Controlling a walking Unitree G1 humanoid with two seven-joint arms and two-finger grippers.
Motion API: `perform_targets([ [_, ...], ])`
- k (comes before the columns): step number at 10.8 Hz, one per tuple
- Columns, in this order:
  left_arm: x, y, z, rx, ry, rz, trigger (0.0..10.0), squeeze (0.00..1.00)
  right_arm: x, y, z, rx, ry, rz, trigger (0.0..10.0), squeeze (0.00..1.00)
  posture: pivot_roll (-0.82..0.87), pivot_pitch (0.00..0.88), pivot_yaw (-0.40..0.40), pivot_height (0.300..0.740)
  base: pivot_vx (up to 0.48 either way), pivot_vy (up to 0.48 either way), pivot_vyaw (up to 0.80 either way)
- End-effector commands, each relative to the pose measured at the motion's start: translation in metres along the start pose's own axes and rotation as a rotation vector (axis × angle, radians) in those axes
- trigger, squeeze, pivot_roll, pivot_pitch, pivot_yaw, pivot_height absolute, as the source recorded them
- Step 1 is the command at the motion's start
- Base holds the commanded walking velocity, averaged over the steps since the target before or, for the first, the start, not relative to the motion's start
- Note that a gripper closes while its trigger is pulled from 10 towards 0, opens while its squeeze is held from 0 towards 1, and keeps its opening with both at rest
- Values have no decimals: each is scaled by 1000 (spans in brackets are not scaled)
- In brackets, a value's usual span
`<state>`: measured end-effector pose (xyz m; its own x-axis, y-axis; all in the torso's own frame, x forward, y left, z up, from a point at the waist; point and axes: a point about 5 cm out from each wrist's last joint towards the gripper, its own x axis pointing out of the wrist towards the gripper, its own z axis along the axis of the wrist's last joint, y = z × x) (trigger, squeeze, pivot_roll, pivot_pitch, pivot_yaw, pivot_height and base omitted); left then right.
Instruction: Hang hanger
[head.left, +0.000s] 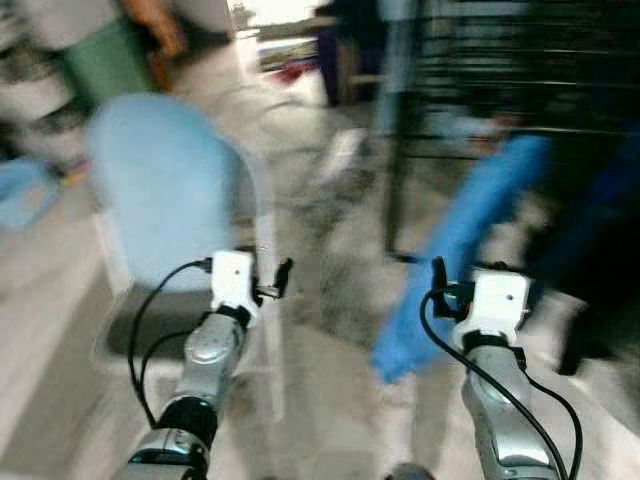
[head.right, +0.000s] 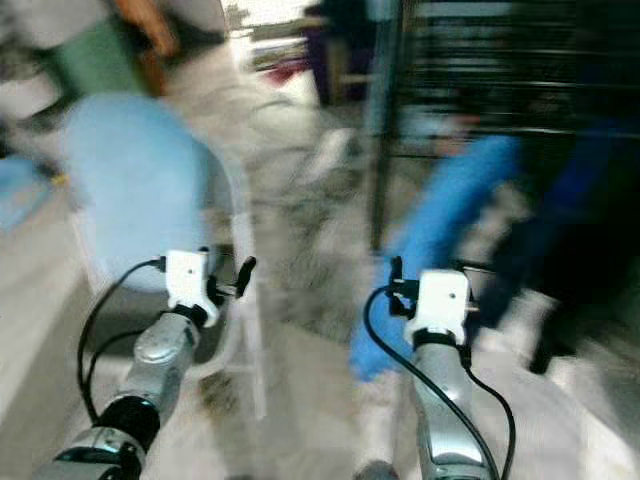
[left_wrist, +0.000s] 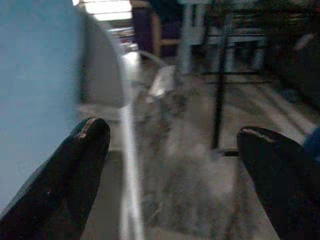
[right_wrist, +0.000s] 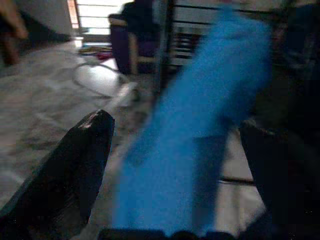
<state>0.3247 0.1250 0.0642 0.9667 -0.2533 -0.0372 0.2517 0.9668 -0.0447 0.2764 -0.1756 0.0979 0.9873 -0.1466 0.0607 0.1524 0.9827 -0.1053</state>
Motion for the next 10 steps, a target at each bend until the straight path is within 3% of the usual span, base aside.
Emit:
perform_targets([
  [1, 2, -3, 0, -12, 5, -3, 10000, 0, 1, -6, -1, -14, 0, -13, 10000, 0, -211, 81, 90, 740, 0, 0, 0],
  [4, -9, 14, -5, -31, -9, 135, 10000, 0, 2, -1, -3, -49, 23, 99, 10000, 0, -141, 89, -19, 740, 0, 0, 0],
  [6, -23, 18, -16, -42, -6, 181, 10000, 0, 10, 5, 1, -85, 16, 171, 10000, 0, -100, 91, -79, 740, 0, 0, 0],
  [7, -23, 15, -13, -24, -27, 171, 10000, 0, 13, 5, 4, -96, 7, 187, 10000, 0, -81, 101, -96, 740, 0, 0, 0],
  [8, -18, 20, -3, -9, -59, 161, 10000, 0, 17, 10, 5, -97, 6, 201, 10000, 0, -75, 111, -82, 740, 0, 0, 0],
  [10, -18, 16, -2, -16, -63, 123, 10000, 0, 17, 10, 0, -100, 11, 178, 10000, 0, -93, 99, -43, 740, 0, 0, 0],
])
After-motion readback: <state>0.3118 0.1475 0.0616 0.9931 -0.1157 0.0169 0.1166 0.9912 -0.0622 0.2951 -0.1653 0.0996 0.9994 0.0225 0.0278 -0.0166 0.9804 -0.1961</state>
